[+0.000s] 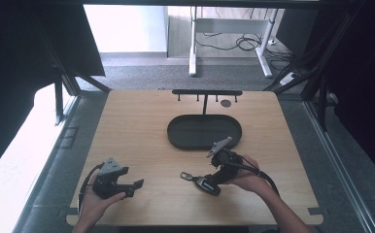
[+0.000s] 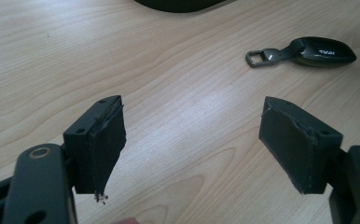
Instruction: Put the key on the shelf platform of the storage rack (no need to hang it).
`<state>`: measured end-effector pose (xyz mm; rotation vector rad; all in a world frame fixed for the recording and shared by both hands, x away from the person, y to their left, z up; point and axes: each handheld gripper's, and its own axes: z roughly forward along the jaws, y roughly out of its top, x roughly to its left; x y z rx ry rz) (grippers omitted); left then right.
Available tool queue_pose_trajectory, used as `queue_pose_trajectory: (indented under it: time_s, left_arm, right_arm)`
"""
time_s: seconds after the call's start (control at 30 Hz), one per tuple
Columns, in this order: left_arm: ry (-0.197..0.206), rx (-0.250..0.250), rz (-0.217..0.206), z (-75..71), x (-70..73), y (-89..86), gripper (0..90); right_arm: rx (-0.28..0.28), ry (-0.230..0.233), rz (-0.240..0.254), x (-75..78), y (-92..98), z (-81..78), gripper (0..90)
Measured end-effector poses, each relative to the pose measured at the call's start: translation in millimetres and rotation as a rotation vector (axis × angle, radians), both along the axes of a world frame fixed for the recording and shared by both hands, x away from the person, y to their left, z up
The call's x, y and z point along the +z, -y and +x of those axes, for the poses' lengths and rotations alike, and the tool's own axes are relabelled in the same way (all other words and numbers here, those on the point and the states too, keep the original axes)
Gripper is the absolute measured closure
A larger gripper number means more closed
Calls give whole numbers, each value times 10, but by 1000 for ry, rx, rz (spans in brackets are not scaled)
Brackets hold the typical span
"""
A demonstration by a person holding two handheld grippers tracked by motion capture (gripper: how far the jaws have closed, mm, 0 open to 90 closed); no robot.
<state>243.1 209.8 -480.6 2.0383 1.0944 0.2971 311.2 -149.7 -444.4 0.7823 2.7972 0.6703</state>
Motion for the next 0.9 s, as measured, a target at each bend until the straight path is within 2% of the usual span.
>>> queue_pose_trajectory:
  time_s: [0.27, 0.37, 0.6, 0.9]
  left_arm:
    - [0, -2, 9, 6, -15, -1, 228]
    - [2, 0, 18, 4, -17, 1, 229]
    - [0, 5, 21, 9, -28, -10, 229]
    - [2, 4, 27, 4, -31, 7, 229]
  right_arm:
    - [43, 4, -42, -108, -158, -66, 313]
    - [46, -17, -71, -192, -213, -70, 315]
    - [61, -41, -92, -351, -292, -63, 319]
    - [70, -64, -129, -478, -340, -33, 342]
